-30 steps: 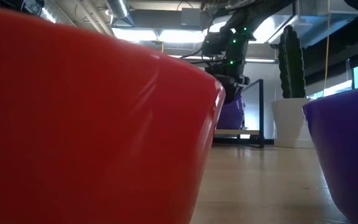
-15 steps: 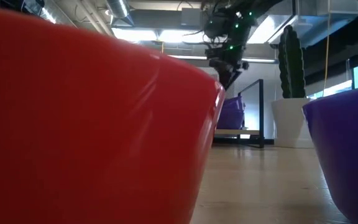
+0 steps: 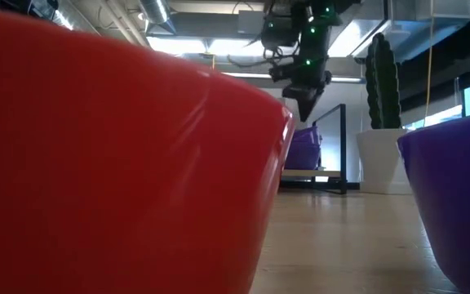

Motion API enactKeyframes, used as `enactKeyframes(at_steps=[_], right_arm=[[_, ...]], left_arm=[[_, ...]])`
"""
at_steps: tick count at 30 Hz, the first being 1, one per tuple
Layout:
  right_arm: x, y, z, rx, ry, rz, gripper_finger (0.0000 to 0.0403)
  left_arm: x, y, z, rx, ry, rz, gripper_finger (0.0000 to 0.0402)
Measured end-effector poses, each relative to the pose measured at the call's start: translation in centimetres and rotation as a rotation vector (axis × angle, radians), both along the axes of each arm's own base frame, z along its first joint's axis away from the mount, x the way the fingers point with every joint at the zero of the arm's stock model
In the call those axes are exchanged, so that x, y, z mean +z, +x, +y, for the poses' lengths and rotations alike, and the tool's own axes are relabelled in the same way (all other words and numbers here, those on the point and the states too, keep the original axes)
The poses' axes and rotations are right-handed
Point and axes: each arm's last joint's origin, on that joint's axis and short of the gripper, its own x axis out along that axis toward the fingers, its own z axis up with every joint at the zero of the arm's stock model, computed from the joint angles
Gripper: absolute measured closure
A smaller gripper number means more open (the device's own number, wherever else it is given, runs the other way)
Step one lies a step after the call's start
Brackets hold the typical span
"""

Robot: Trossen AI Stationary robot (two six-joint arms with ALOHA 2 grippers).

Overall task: Pick & Place Mini bowls
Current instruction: Stack the purple bowl on top of the purple bowl on the shelf, then stack the blue bowl on top of the blue bowl on the shelf

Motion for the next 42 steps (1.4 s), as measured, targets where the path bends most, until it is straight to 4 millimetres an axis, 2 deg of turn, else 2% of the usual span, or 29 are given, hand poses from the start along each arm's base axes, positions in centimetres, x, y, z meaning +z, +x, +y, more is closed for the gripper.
enactKeyframes(at_steps=[8, 17, 21, 25, 27, 29, 31, 33, 36, 39, 42], right_arm=[[-2.5, -0.7, -0.7, -0.024, 0.02, 0.045, 0.04], [-2.3, -0.5, -0.8, 0.01, -0.003, 0.025, 0.04], [0.3, 0.3, 1.0, 0.18, -0.021, -0.146, 0.04], [5.6, 0.4, 5.1, 0.438, -0.046, -0.481, 0.0401], [8.6, -0.7, 7.5, 0.566, -0.083, -0.655, 0.0401], [11.1, -2.7, 9.6, 0.681, -0.116, -0.802, 0.0401], [12.9, -5.2, 11.3, 0.758, -0.143, -0.914, 0.0401], [13.7, -8.2, 12.6, 0.815, -0.156, -1.005, 0.0401], [13.0, -12.3, 13.8, 0.887, -0.147, -1.126, 0.04], [9.9, -15.6, 14.4, 0.935, -0.104, -1.213, 0.04], [6.0, -17.3, 14.7, 0.994, -0.019, -1.317, 0.04]], left_arm=[[0.0, 0.0, 0.0, 0.001, 0.001, 0.0, 0.0391], [0.0, 0.0, 0.0, 0.001, 0.004, 0.0, 0.0396], [0.0, 0.0, 0.0, 0.001, 0.004, 0.0, 0.0393], [0.0, 0.0, 0.0, 0.001, 0.011, 0.001, 0.0391], [0.0, 0.0, 0.0, 0.001, 0.011, 0.002, 0.0393], [0.0, 0.0, 0.0, 0.001, 0.01, 0.003, 0.0395], [0.0, 0.0, 0.0, 0.001, 0.005, 0.003, 0.0396], [0.0, 0.0, 0.0, 0.001, 0.005, 0.004, 0.0395], [0.0, 0.0, 0.0, 0.0, 0.003, 0.004, 0.0392], [0.0, 0.0, 0.0, 0.001, 0.003, 0.003, 0.0391], [0.0, 0.0, 0.0, 0.001, 0.004, -0.001, 0.0394]])
